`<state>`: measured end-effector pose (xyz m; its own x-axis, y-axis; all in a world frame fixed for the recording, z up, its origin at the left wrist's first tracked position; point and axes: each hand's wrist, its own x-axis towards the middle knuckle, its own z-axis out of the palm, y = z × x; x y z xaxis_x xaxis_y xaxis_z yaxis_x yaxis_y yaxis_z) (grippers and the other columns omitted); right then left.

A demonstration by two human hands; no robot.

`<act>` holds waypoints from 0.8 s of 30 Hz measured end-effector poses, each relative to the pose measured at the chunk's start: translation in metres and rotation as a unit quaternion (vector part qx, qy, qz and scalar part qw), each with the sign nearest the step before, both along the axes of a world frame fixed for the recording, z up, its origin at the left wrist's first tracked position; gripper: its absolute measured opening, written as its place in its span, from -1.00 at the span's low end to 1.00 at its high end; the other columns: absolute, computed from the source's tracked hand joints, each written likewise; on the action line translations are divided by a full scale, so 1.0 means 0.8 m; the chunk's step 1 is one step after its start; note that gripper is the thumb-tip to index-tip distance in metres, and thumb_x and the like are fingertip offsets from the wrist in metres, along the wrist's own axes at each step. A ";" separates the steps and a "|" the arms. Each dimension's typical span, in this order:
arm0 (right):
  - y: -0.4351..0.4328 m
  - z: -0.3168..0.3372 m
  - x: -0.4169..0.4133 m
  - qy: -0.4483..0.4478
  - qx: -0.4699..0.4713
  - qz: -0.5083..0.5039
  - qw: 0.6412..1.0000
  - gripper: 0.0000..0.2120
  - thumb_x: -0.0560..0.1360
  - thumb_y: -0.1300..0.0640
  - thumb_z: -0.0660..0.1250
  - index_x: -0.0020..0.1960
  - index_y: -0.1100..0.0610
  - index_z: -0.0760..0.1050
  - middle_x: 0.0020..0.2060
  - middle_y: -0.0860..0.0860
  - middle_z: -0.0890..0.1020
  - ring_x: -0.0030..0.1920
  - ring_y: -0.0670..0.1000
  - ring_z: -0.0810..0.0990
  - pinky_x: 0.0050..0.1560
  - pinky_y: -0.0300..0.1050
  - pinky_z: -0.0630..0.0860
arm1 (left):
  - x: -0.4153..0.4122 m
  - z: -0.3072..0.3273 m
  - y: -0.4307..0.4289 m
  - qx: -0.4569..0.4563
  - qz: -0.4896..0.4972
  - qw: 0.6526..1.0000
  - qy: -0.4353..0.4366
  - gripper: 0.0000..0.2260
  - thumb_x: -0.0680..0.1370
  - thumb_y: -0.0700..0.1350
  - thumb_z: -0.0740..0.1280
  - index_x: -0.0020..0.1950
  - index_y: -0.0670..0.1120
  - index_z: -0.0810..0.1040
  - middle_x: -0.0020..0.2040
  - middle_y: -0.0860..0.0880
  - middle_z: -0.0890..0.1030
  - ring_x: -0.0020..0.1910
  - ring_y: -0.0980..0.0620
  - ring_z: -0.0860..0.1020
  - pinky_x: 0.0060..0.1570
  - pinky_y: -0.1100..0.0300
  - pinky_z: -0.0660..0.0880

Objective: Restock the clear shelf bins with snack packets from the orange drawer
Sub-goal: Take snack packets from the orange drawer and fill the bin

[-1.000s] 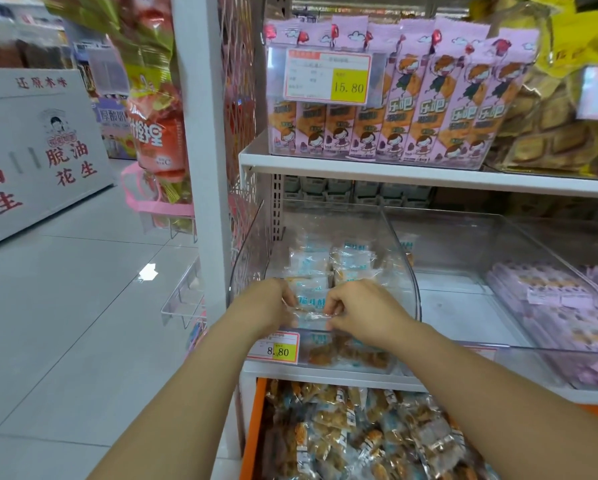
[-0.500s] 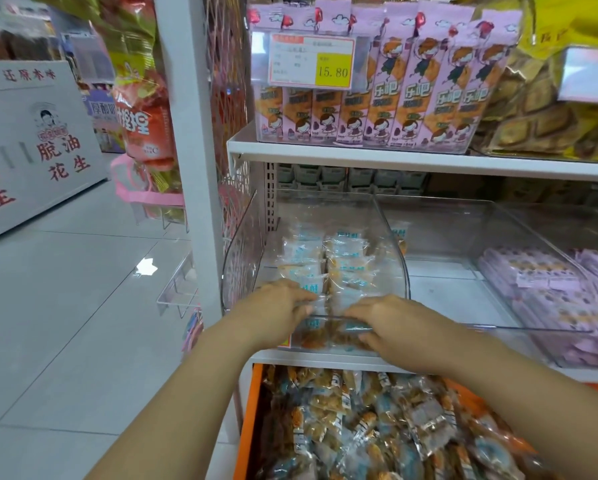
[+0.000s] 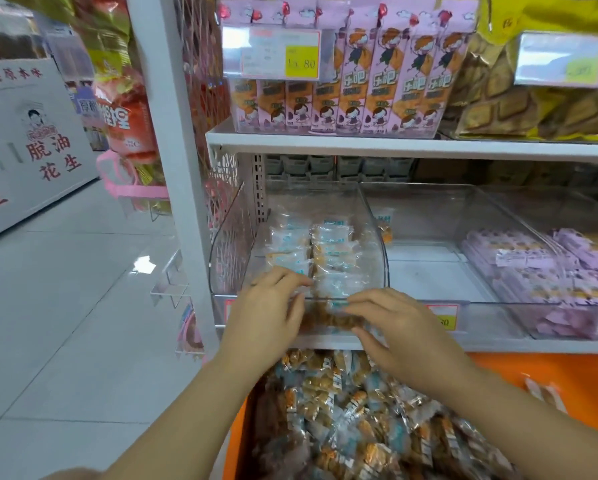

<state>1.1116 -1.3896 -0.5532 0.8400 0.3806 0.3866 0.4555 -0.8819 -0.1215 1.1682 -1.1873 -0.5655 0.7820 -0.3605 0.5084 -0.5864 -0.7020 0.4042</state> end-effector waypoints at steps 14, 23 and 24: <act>-0.162 -0.208 -0.042 0.391 0.094 -0.234 0.885 -0.48 0.50 0.09 0.33 0.43 0.08 0.33 -0.04 0.06 0.61 -0.10 -0.04 0.53 -0.30 -0.39 0.28 | -0.038 -0.197 -0.119 0.104 -0.027 0.910 0.400 -0.66 0.60 -0.10 0.24 0.38 0.00 0.41 0.23 -0.05 0.56 0.16 -0.02 0.54 0.09 0.22 0.44; -0.187 -0.260 0.002 0.506 0.073 -0.265 0.817 -0.18 0.44 -0.04 0.43 0.54 -0.08 0.04 0.55 0.06 -0.05 0.52 0.23 -0.03 0.43 0.15 0.11 | -0.029 -0.271 -0.151 0.233 -0.043 0.767 0.597 -0.20 0.48 0.28 0.31 0.57 0.10 -0.02 0.56 -0.05 0.13 0.46 -0.09 0.26 0.32 0.19 0.27; -0.189 -0.266 0.003 0.525 0.056 -0.270 0.805 -0.12 0.41 -0.06 0.45 0.54 -0.11 -0.01 0.55 0.07 -0.15 0.52 0.25 -0.07 0.42 0.16 0.14 | -0.032 -0.271 -0.153 0.248 -0.053 0.760 0.598 -0.19 0.48 0.27 0.32 0.58 0.07 -0.03 0.57 -0.05 0.09 0.47 -0.07 0.23 0.32 0.20 0.25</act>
